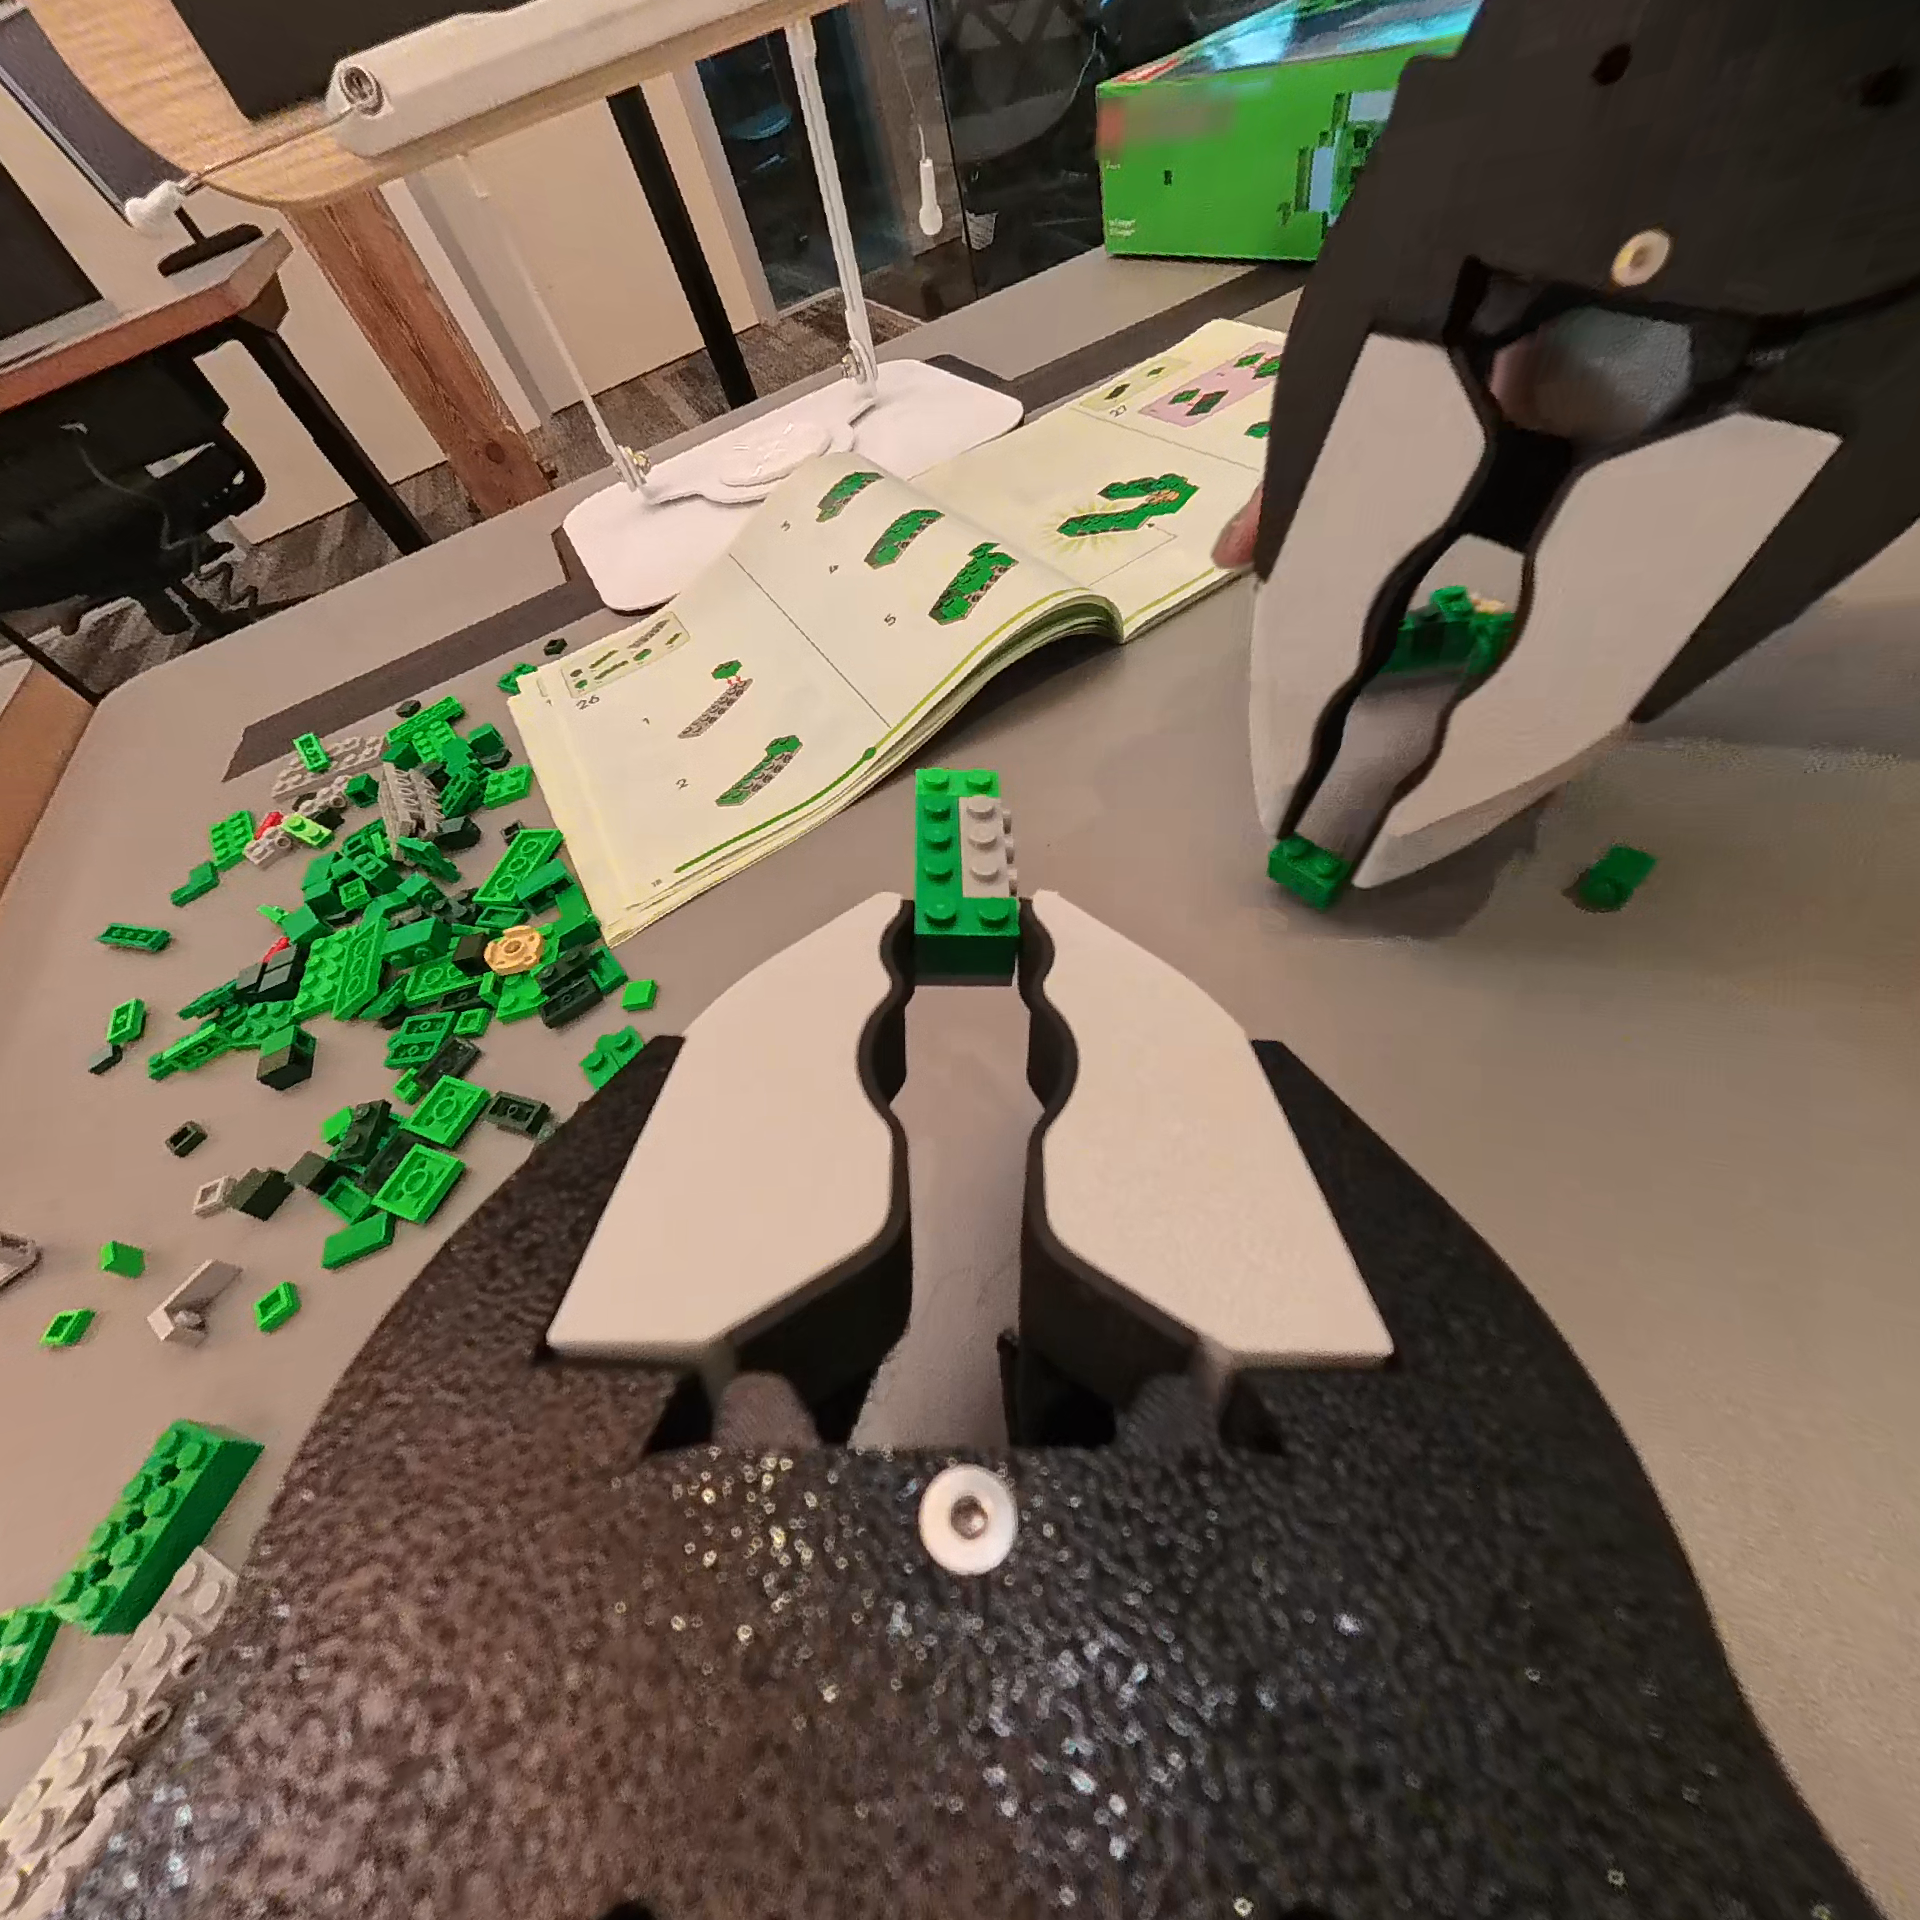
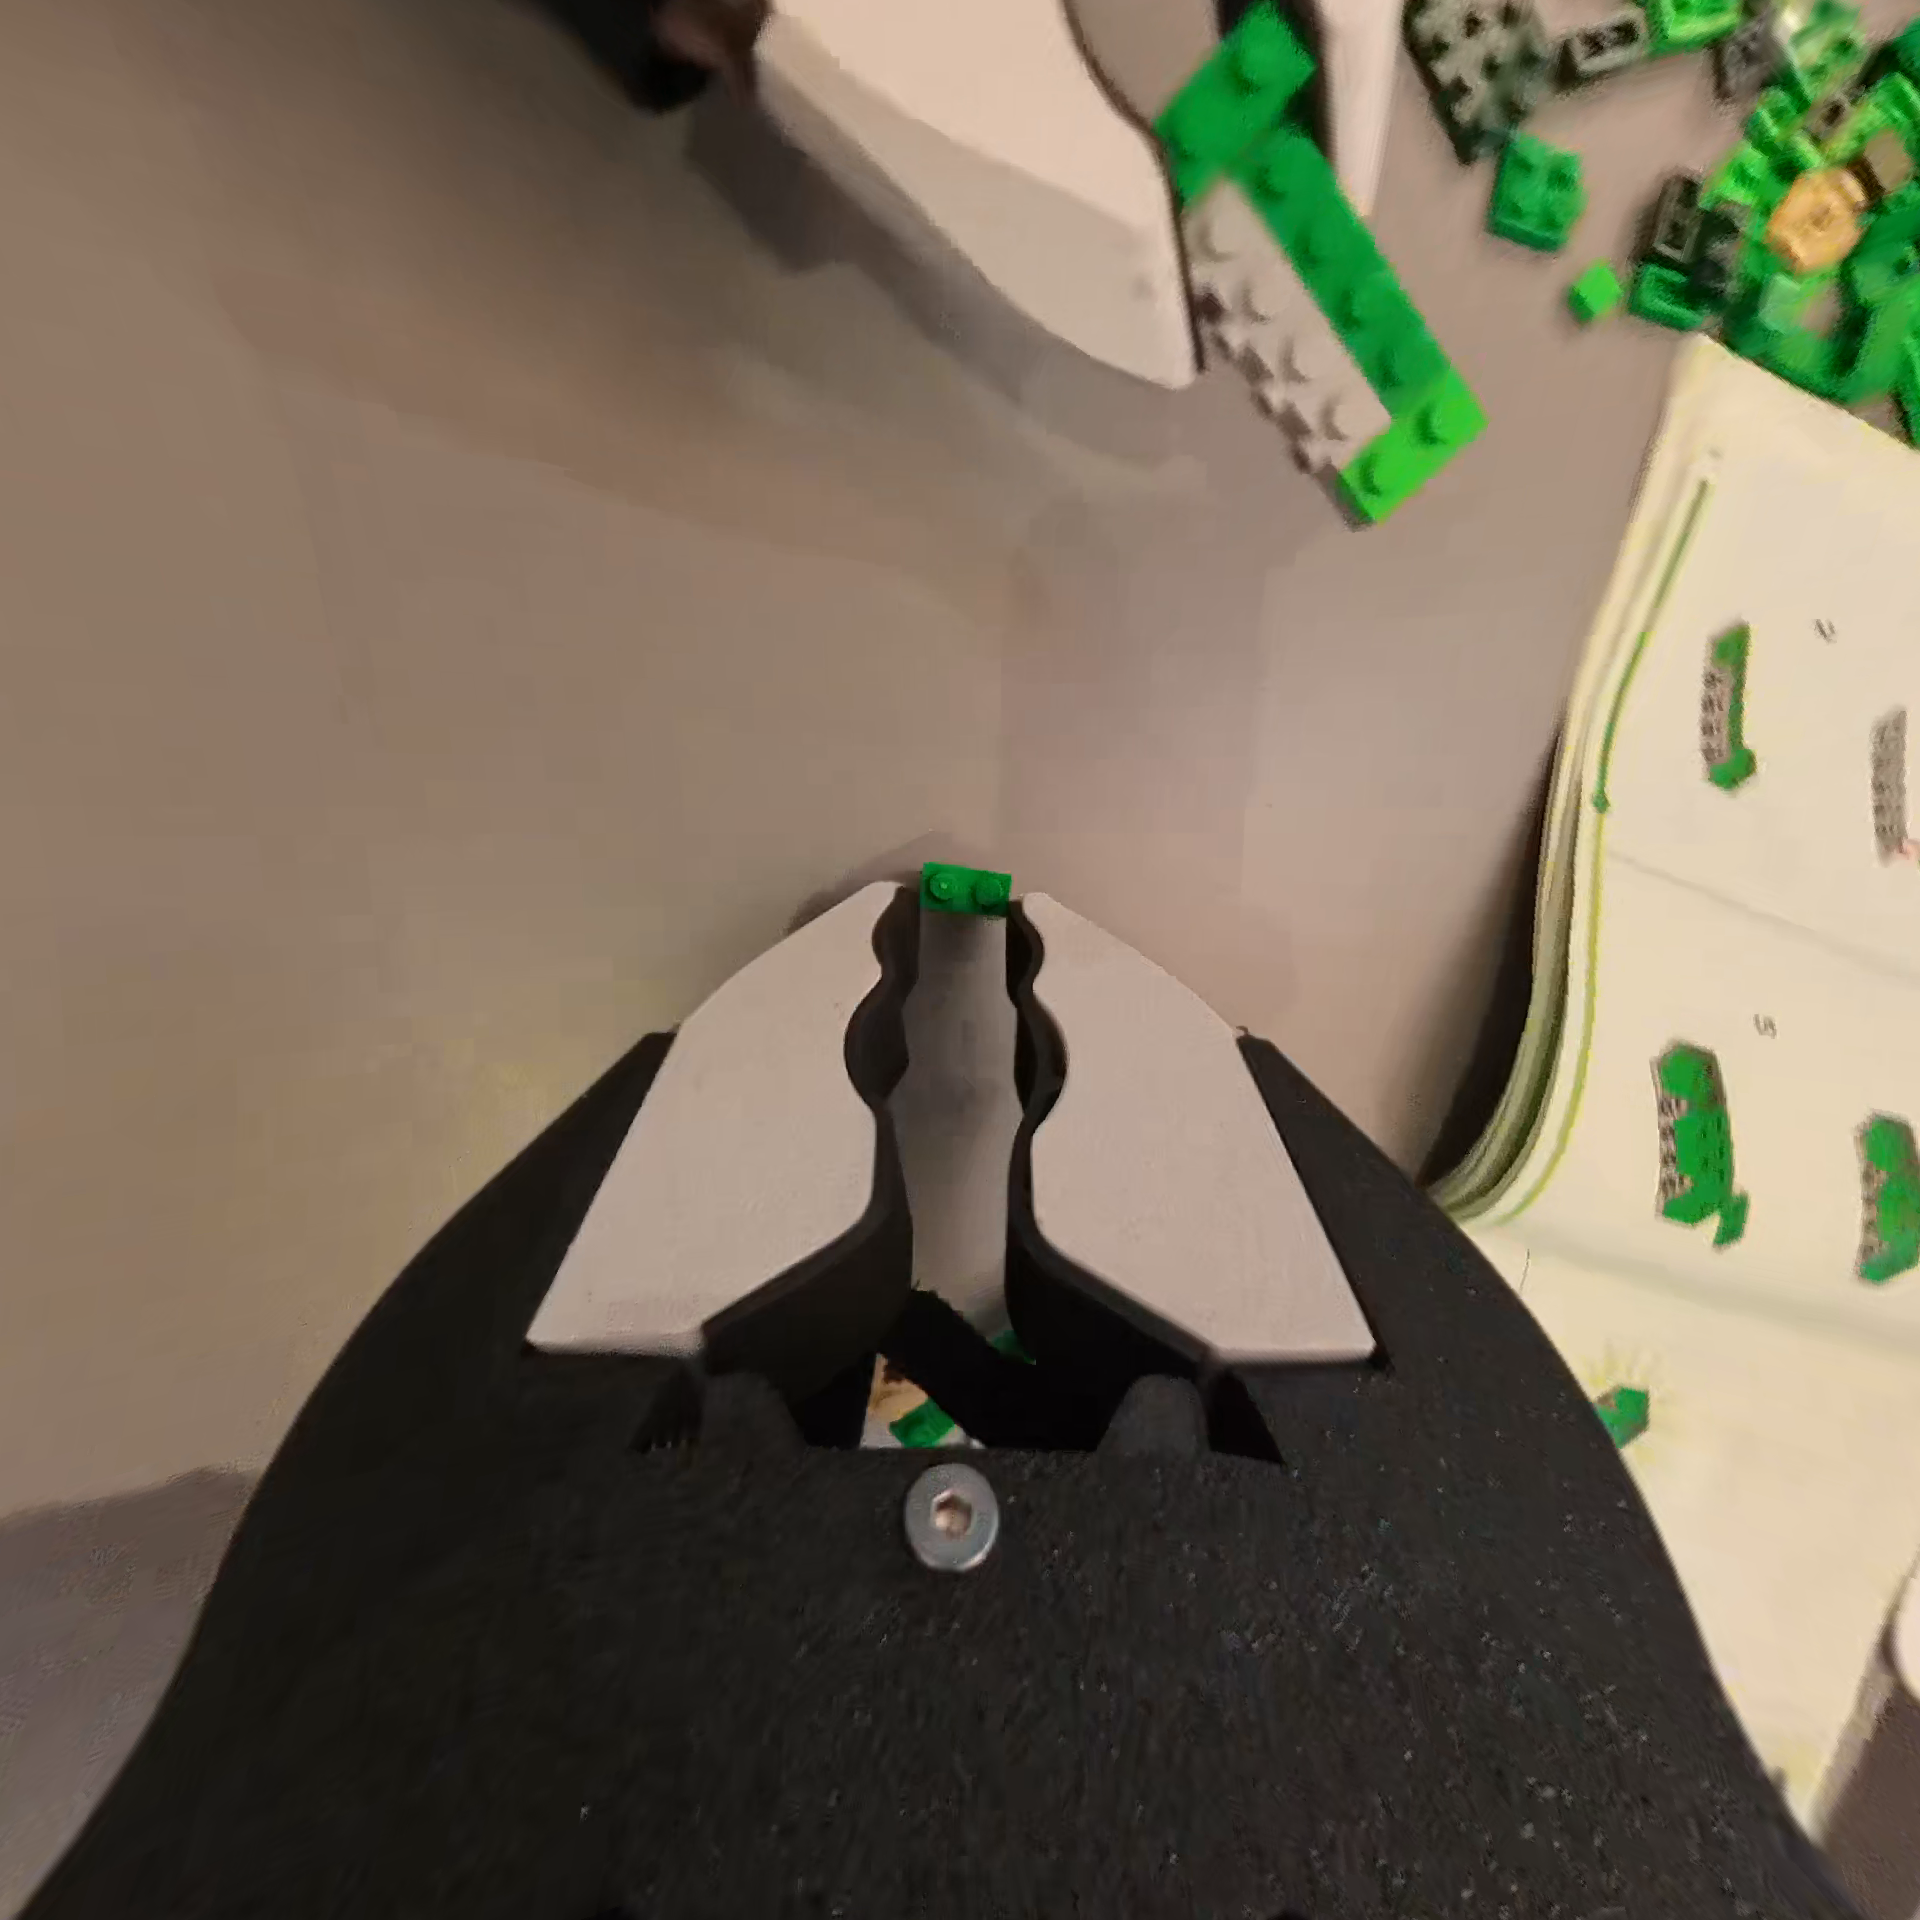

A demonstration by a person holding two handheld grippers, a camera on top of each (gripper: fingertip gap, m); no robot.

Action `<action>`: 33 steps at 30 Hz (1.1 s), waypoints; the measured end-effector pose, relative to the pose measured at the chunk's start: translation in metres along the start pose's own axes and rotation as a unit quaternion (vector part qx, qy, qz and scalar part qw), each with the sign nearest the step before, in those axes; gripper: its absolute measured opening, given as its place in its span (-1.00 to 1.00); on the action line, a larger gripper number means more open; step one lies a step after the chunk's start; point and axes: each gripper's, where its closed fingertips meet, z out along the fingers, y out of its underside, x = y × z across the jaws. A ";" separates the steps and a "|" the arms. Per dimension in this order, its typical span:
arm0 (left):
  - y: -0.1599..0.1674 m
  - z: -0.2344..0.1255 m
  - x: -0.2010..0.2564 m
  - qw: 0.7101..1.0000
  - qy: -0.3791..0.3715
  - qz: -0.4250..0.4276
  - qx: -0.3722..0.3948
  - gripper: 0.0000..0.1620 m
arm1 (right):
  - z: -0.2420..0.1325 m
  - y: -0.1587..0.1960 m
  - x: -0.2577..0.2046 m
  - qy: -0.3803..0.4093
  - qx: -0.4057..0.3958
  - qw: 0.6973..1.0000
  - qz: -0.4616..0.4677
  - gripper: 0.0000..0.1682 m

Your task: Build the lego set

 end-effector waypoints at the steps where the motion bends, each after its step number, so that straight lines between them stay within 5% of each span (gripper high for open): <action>1: 0.000 0.000 0.000 1.000 0.000 0.001 -0.001 -0.78 | 0.001 -0.001 -0.001 -0.008 0.005 1.000 -0.011 -0.82; 7: 0.001 0.001 0.001 1.000 -0.001 0.006 -0.005 -0.78 | 0.001 -0.001 -0.001 -0.034 0.025 0.999 -0.001 -0.68; 14: 0.002 0.003 0.003 1.000 -0.002 0.017 -0.013 -0.78 | -0.026 -0.009 -0.001 0.045 0.119 0.989 0.070 -0.48; 26: 0.005 0.005 0.002 0.999 -0.025 0.041 -0.026 -0.78 | -0.084 0.003 0.025 0.350 0.318 0.856 0.208 -0.52; 33: 0.005 0.005 -0.002 0.997 -0.049 0.045 -0.024 -0.78 | -0.087 0.016 0.023 0.365 0.344 0.830 0.245 -0.54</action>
